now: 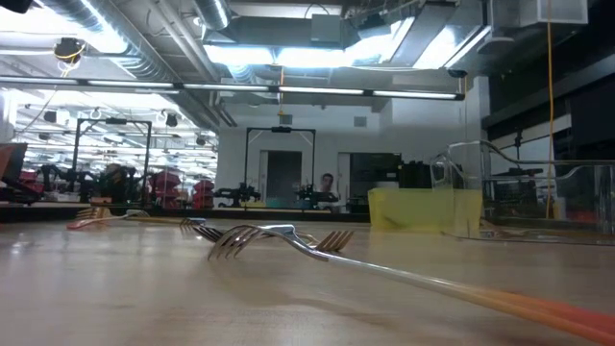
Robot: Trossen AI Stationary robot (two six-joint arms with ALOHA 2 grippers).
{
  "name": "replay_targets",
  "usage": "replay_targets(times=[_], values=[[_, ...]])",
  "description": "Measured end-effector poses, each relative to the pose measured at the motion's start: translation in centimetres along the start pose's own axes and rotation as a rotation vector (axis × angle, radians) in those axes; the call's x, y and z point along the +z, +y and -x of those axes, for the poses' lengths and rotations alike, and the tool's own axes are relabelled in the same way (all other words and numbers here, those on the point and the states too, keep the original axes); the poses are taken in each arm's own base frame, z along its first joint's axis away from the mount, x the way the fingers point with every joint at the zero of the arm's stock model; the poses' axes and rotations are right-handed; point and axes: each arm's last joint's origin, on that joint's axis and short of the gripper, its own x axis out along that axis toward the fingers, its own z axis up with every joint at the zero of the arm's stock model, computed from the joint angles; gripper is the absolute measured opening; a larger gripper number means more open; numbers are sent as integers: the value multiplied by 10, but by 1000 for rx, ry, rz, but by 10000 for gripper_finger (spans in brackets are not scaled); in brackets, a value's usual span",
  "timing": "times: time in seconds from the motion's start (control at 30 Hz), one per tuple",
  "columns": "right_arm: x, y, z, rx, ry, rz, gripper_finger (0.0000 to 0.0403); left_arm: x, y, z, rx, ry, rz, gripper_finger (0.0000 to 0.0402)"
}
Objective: Sort silverware by color (type)
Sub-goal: Put the gold fork into the transparent bin
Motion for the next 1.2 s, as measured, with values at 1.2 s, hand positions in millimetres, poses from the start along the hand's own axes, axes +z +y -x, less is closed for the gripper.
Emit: replay_targets(times=[1.2], values=[[22,13,-24,-14,-26,88,99,3,-1,0,-25,-98,-1,85]])
